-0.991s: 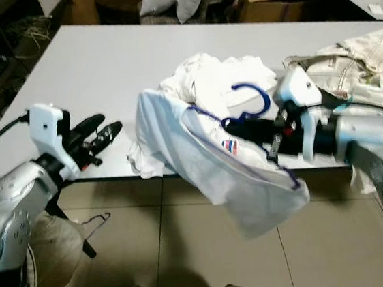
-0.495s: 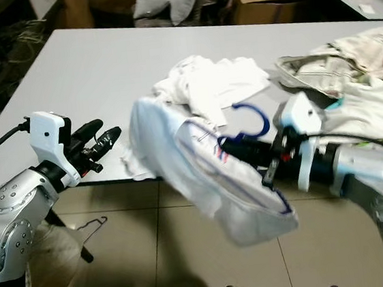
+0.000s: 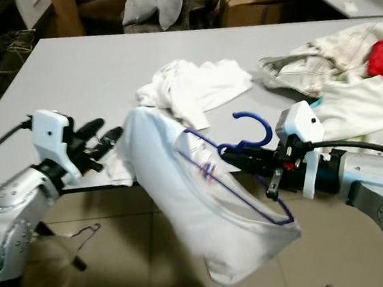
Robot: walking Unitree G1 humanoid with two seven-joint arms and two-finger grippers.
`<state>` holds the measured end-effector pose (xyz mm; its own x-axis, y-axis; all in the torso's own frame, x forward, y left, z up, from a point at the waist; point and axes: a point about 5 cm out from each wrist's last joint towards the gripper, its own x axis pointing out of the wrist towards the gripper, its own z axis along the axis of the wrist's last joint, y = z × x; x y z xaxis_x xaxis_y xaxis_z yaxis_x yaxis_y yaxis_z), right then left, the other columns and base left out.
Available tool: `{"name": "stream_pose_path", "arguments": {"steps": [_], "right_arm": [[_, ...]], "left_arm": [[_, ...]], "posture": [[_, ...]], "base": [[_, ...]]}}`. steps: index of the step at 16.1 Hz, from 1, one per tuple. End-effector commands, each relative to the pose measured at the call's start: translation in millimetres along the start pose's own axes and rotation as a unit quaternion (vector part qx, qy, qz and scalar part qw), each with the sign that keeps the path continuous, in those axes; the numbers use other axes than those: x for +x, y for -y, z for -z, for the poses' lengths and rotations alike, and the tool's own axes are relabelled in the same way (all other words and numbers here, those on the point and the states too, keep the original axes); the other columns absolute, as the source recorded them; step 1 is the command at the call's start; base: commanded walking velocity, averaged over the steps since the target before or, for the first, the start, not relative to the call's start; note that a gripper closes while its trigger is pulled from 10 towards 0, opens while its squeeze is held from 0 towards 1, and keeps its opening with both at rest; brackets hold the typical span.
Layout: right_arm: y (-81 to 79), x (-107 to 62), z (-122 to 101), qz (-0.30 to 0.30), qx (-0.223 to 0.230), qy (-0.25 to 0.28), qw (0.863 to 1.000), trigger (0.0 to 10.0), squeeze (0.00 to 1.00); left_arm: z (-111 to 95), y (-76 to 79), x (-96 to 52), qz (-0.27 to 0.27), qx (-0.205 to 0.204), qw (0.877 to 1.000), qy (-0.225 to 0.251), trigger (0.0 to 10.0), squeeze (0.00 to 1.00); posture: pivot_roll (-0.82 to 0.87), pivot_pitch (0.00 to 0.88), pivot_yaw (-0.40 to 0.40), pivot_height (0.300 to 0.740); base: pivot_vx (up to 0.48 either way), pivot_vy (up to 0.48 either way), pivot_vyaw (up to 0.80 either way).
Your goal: Hang hanger
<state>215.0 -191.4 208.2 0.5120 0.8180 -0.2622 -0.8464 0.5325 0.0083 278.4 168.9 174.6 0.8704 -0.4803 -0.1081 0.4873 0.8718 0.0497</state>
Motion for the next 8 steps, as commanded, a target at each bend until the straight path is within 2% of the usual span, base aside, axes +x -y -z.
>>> {"name": "stream_pose_path", "arguments": {"steps": [1,5,6,7,8], "right_arm": [[-0.7,-4.3,-3.9,-0.002,-0.017,-0.004,1.000,10.0,0.00],[-3.0,-5.1,-1.6,-0.010,-0.022,-0.012,1.000,10.0,0.00],[-3.8,-3.5,0.7,-0.007,-0.022,-0.011,1.000,10.0,0.00],[-3.0,-2.5,2.1,0.000,-0.019,-0.010,1.000,10.0,0.00],[-3.5,-2.1,4.0,0.000,-0.018,-0.011,1.000,10.0,0.00]], "left_arm": [[-2.6,5.4,0.8,0.008,0.005,1.000,0.005,10.0,0.00],[-1.3,5.2,-2.1,0.008,0.006,1.000,0.003,10.0,0.00],[1.8,5.0,-3.3,0.008,-0.008,1.000,-0.005,10.0,0.00],[3.5,4.6,-3.7,0.007,-0.021,1.000,-0.009,10.0,0.00],[3.6,3.7,-4.0,0.006,-0.013,1.000,-0.011,10.0,0.00]], "posture": [[-0.07,0.000,-0.002,0.740],[-0.07,0.000,-0.014,0.740],[-0.06,0.000,-0.014,0.740],[-0.06,0.000,-0.014,0.740],[-0.06,0.000,-0.012,0.740]], "base": [[0.000,-0.446,0.00],[0.000,-0.447,0.00],[0.000,0.000,0.00],[0.000,0.000,0.80],[0.000,0.000,0.80]]}}
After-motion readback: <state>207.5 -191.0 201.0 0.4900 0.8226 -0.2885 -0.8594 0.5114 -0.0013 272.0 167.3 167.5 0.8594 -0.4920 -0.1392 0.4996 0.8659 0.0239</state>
